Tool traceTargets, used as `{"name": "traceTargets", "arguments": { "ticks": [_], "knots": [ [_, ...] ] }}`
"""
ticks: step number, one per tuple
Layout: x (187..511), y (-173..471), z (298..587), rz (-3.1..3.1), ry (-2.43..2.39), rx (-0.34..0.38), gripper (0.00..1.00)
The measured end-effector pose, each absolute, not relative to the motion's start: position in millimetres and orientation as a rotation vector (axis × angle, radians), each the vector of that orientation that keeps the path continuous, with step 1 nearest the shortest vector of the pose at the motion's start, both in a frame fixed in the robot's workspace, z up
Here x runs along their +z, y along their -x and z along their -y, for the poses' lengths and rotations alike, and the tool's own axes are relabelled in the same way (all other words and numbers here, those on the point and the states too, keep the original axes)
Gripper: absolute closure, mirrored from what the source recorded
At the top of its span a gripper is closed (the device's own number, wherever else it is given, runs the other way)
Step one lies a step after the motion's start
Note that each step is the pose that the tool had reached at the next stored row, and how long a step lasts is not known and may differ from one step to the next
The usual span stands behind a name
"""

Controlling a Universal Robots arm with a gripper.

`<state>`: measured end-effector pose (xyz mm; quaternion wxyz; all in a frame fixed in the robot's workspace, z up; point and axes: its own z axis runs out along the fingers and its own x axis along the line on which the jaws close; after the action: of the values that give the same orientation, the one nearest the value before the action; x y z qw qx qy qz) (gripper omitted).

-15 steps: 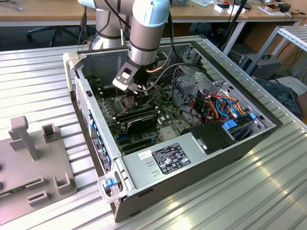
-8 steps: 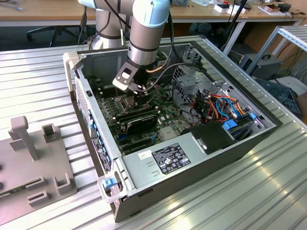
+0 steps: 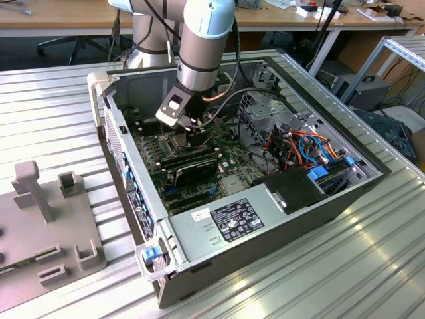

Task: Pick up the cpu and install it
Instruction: 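Place the cpu into insertion slot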

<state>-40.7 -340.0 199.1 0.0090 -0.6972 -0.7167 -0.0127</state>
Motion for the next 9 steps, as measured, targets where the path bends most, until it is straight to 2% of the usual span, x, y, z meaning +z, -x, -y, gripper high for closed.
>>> {"name": "traceTargets", "arguments": {
  "ticks": [9],
  "knots": [
    [216,41,340,2.239,2.178,-0.04,0.38]
  ]
}}
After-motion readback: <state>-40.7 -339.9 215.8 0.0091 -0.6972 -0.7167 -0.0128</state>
